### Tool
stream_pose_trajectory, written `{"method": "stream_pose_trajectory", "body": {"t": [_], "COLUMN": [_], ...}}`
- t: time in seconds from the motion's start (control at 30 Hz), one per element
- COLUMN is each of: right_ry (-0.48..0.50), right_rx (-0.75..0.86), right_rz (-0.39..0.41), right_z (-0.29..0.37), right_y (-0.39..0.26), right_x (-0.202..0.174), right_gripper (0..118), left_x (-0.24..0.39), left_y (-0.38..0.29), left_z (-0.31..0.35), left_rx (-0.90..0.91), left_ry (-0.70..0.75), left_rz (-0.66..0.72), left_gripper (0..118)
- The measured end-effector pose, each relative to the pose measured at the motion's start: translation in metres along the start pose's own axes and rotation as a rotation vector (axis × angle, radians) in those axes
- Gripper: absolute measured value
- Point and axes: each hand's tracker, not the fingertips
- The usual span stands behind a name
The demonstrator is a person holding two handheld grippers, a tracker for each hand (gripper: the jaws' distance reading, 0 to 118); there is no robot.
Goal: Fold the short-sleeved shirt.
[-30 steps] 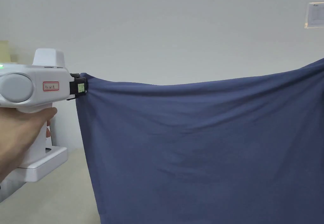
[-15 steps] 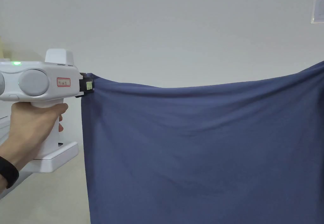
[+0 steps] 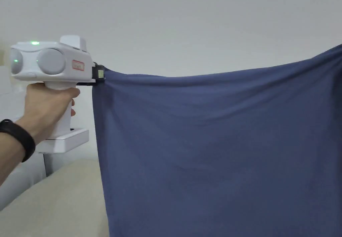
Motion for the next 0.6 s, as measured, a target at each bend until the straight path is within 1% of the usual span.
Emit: {"method": "stream_pose_trajectory", "body": {"t": [0.07, 0.1, 0.13, 0.17, 0.27, 0.3, 0.33, 0.37, 0.4, 0.43, 0.47, 0.5, 0.53, 0.6], "right_ry": [-0.036, -0.046, -0.054, -0.054, -0.055, -0.047, -0.050, -0.086, -0.072, -0.088, -0.081, -0.076, -0.093, -0.093], "right_rx": [-0.020, -0.027, -0.043, -0.032, -0.040, -0.029, -0.036, -0.057, -0.037, -0.046, -0.042, -0.048, -0.067, -0.098], "right_rz": [-0.016, -0.012, -0.007, -0.002, -0.003, -0.019, -0.008, 0.006, 0.003, 0.020, 0.001, 0.008, 0.036, 0.059], "right_z": [-0.023, -0.031, -0.038, -0.043, -0.057, -0.060, -0.064, -0.062, -0.060, -0.063, -0.065, -0.069, -0.074, -0.080], "right_y": [-0.002, -0.002, -0.001, -0.003, 0.000, -0.001, -0.001, -0.001, -0.005, -0.005, -0.009, -0.013, -0.019, -0.041], "right_x": [-0.006, -0.009, -0.012, -0.013, -0.018, -0.019, -0.021, -0.026, -0.028, -0.030, -0.029, -0.032, -0.035, -0.036], "right_gripper": [4, 4, 4, 4, 4, 4, 4, 4, 4, 4, 4, 4, 4, 4], "left_x": [-0.002, -0.002, -0.004, -0.004, -0.004, -0.004, -0.006, -0.009, -0.008, -0.006, -0.003, 0.001, 0.003, 0.007], "left_y": [0.004, 0.005, 0.005, 0.005, 0.005, 0.004, 0.003, 0.000, -0.002, -0.004, -0.008, -0.014, -0.021, -0.045], "left_z": [-0.024, -0.032, -0.039, -0.043, -0.058, -0.062, -0.065, -0.065, -0.067, -0.071, -0.074, -0.078, -0.082, -0.091], "left_rx": [-0.008, -0.012, -0.013, 0.006, -0.011, -0.014, -0.020, -0.013, -0.015, -0.017, -0.024, -0.038, -0.046, -0.050], "left_ry": [-0.016, -0.005, -0.006, -0.017, 0.033, 0.033, 0.041, 0.022, 0.019, 0.029, 0.046, 0.066, 0.052, 0.048], "left_rz": [-0.011, -0.005, 0.036, 0.027, 0.003, 0.010, 0.029, 0.065, 0.052, 0.032, 0.002, -0.034, -0.041, -0.057], "left_gripper": [6, 6, 6, 6, 6, 6, 6, 6, 6, 6, 6, 6, 6, 6]}}
